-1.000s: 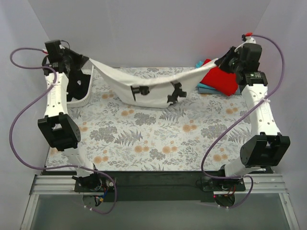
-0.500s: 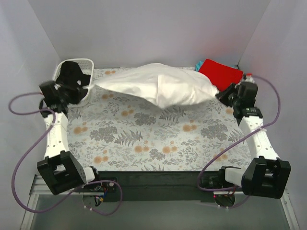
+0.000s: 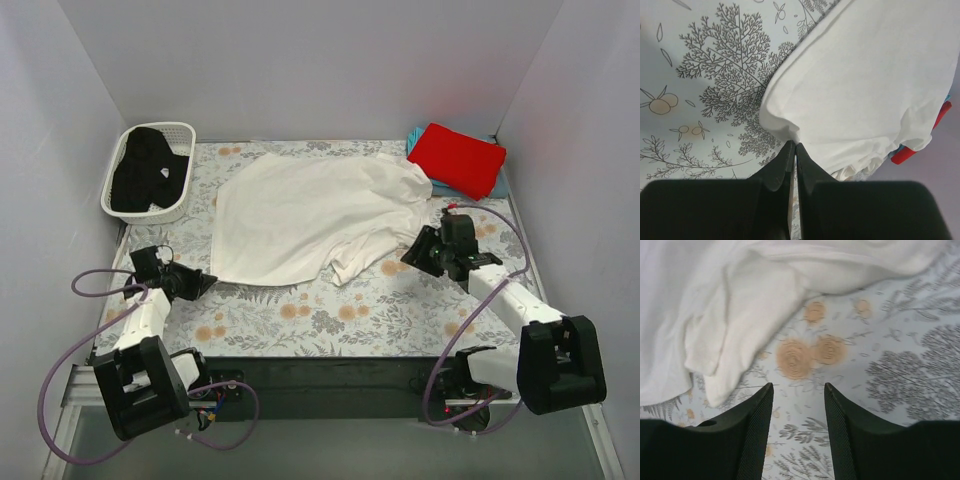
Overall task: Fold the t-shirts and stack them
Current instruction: Flatten the tshirt out
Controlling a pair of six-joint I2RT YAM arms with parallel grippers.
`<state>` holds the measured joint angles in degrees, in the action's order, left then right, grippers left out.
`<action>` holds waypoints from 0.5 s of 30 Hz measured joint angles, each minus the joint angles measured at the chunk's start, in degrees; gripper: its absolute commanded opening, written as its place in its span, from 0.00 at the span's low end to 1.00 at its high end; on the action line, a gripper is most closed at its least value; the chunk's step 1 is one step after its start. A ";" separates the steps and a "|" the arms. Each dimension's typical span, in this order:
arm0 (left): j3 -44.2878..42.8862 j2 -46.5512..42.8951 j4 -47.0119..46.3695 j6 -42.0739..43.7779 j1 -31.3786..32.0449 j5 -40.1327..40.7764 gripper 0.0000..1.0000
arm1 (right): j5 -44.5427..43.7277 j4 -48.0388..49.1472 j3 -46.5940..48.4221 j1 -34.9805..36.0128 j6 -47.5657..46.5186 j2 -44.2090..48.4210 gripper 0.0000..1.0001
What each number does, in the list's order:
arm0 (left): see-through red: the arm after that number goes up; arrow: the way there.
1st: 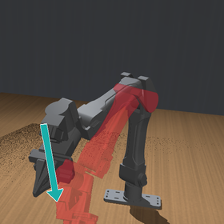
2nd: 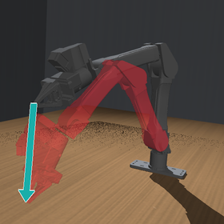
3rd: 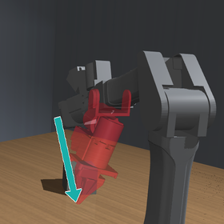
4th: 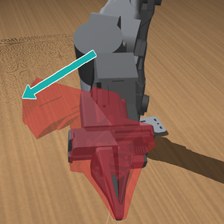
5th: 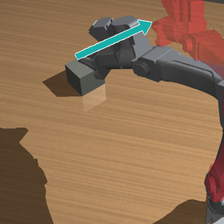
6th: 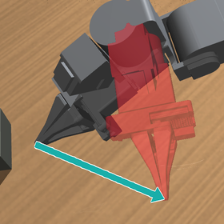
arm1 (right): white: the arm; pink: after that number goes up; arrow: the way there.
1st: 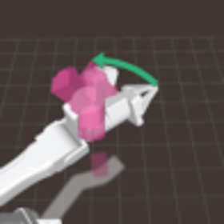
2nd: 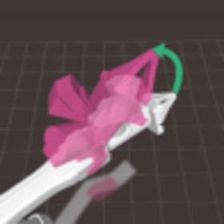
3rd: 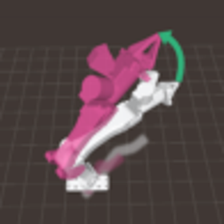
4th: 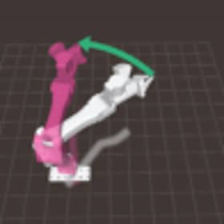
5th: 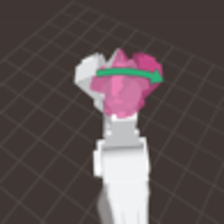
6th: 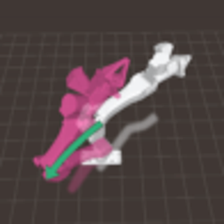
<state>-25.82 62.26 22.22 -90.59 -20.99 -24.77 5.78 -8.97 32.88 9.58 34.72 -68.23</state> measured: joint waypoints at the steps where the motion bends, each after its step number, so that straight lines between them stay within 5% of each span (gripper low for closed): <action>1: -0.39 0.17 0.04 0.44 0.00 0.42 0.00 | -1.60 0.00 2.34 4.26 0.00 -0.81 0.50; 9: -4.72 3.02 0.07 2.25 0.02 1.90 0.00 | -9.31 1.36 19.34 23.15 0.07 -19.89 0.46; 15: -5.84 3.13 0.07 3.43 0.02 1.95 0.00 | -12.87 0.96 25.70 29.57 0.70 -31.36 0.56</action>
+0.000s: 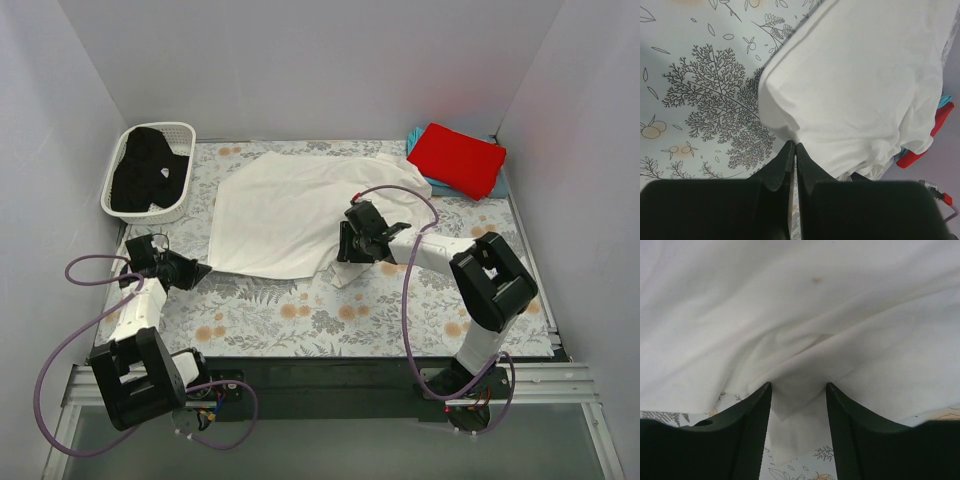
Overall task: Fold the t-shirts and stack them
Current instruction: Flatten the tshirt out
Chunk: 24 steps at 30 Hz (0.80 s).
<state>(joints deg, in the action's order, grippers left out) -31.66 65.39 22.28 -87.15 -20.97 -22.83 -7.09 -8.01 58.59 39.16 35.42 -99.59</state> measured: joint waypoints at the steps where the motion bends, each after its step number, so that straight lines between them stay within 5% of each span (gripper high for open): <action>1: 0.00 0.07 0.04 0.24 0.00 0.00 0.00 | -0.50 -0.24 0.57 0.46 0.09 -0.96 0.57; 15: 0.04 1.11 0.13 2.34 0.00 -0.02 0.00 | -5.27 -2.19 2.51 3.48 0.76 -2.54 0.59; 18: 0.07 1.66 0.09 2.69 0.00 -0.04 0.00 | -5.70 -2.29 2.84 3.98 1.14 -2.99 0.49; 22: 0.09 1.92 0.09 3.02 0.00 -0.04 0.00 | -6.08 -2.49 2.86 4.04 1.84 -3.15 0.18; 24: 0.09 1.92 0.00 3.17 -0.02 -0.04 0.00 | -6.40 -2.54 2.86 4.04 1.90 -3.15 0.11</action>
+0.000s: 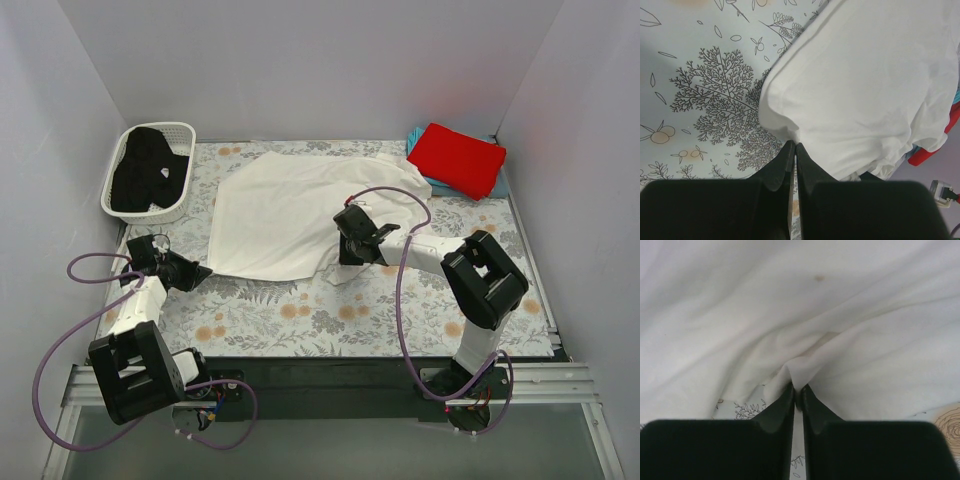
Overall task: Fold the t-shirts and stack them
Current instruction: Flatten the tshirt out
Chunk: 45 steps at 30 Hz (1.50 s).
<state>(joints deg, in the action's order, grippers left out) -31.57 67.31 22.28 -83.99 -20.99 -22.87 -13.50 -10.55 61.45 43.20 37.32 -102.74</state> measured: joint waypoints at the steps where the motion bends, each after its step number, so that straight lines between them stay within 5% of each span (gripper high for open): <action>1: 0.00 0.00 0.00 0.07 0.02 0.00 0.00 | -0.17 -0.02 0.02 0.00 0.09 0.02 0.06; 11: 0.00 0.00 -0.02 0.24 0.02 0.07 0.00 | -1.46 -4.44 -0.57 0.02 -0.20 7.65 0.02; 21: 0.00 0.00 0.09 0.24 0.02 1.16 0.00 | -2.64 -9.81 -14.73 0.02 1.14 30.73 0.04; 28: 0.00 0.00 0.07 0.24 0.00 1.33 0.00 | -2.08 -20.83 -33.64 0.00 9.27 60.76 0.43; 33: 0.02 -0.02 -0.02 0.24 0.00 1.31 0.00 | -2.62 -28.94 -36.85 0.00 14.84 75.19 0.50; 37: 0.00 -0.02 -0.04 0.24 0.00 1.27 0.00 | -5.73 -31.47 -35.87 0.00 16.22 73.31 0.62; 45: 0.02 -0.02 -0.07 0.24 0.00 1.18 0.00 | -12.48 -30.45 -30.40 0.00 13.86 56.76 0.60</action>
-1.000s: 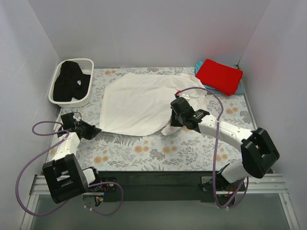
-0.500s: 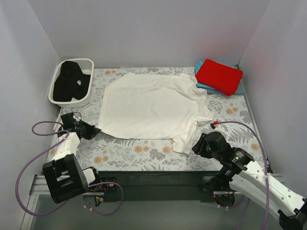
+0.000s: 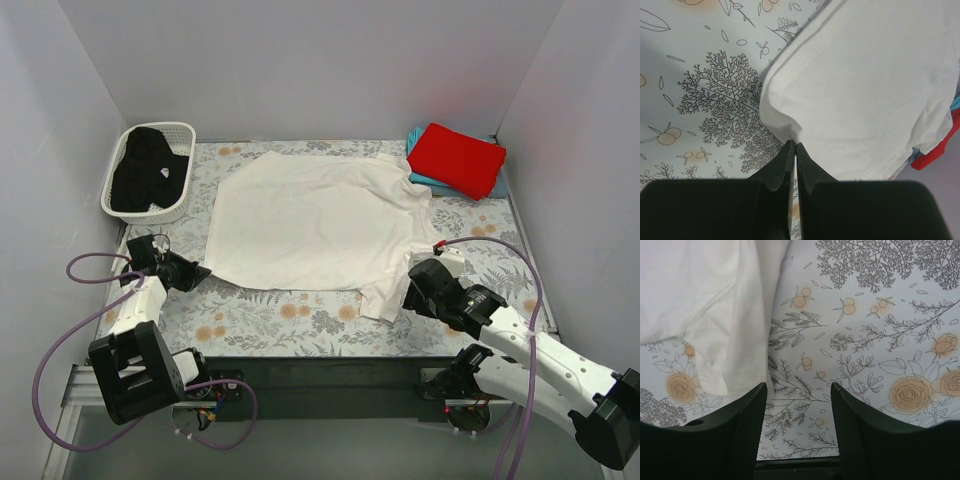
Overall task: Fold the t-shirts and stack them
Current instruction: Flatten the tshirt out
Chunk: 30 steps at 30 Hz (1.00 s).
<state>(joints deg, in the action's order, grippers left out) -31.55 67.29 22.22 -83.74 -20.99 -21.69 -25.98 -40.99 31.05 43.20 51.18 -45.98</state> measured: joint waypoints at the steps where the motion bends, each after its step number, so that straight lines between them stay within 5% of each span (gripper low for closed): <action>1: 0.00 0.00 0.00 0.00 0.00 -0.02 0.00 | -0.24 1.07 0.31 0.00 -0.70 -0.28 0.59; 8: 0.09 0.00 -0.11 0.00 0.00 -0.02 0.00 | 1.44 9.53 1.88 0.00 -3.89 -7.06 0.49; 24: 0.20 0.02 -0.44 0.00 0.00 -0.22 0.00 | 6.84 19.54 -2.01 -1.99 -5.14 -12.26 0.55; 30: 0.20 0.02 -0.44 0.00 0.00 -0.22 0.00 | 7.54 21.31 -3.43 -5.01 -6.40 -10.91 0.22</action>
<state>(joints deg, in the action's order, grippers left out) -31.35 67.31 21.78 -83.74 -20.99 -21.91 -18.44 -19.68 27.62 38.20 44.77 -56.88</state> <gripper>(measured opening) 0.009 0.307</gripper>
